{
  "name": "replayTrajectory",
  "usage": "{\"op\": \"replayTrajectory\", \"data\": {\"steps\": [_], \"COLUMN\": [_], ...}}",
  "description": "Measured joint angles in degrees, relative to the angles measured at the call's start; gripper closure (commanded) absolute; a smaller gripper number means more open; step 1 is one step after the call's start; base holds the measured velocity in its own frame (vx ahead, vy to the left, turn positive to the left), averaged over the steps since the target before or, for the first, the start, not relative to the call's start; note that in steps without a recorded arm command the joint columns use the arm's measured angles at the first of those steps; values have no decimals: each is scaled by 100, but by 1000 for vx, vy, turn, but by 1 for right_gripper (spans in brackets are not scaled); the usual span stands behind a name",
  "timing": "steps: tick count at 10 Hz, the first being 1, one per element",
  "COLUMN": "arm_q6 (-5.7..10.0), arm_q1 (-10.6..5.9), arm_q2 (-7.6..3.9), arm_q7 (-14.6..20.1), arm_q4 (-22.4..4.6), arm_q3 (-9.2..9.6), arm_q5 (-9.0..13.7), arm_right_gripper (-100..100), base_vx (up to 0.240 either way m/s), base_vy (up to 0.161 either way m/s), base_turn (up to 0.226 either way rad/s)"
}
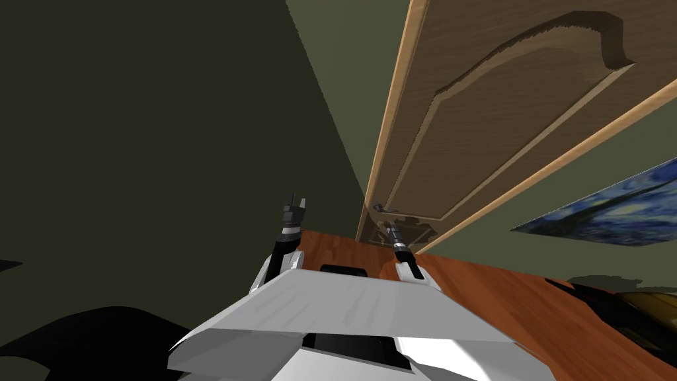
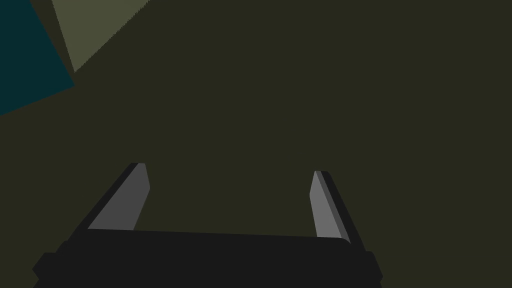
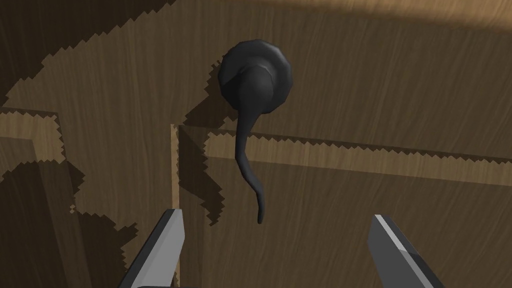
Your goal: Pull the door open
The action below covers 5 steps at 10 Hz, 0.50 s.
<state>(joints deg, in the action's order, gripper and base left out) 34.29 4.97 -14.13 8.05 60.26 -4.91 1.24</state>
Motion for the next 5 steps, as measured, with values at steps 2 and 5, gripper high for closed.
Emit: {"op": "replayTrajectory", "data": {"steps": [2, 5], "arm_q6": [18, 14], "arm_q1": [-58, 22], "arm_q2": [-21, -102], "arm_q7": [-9, 37], "arm_q4": [-168, -143], "arm_q3": [-16, -89], "arm_q5": [-2, 43], "arm_right_gripper": [-100, -100], "base_vx": [60, 125], "base_vy": [-24, 30], "base_turn": [12, 90]}}
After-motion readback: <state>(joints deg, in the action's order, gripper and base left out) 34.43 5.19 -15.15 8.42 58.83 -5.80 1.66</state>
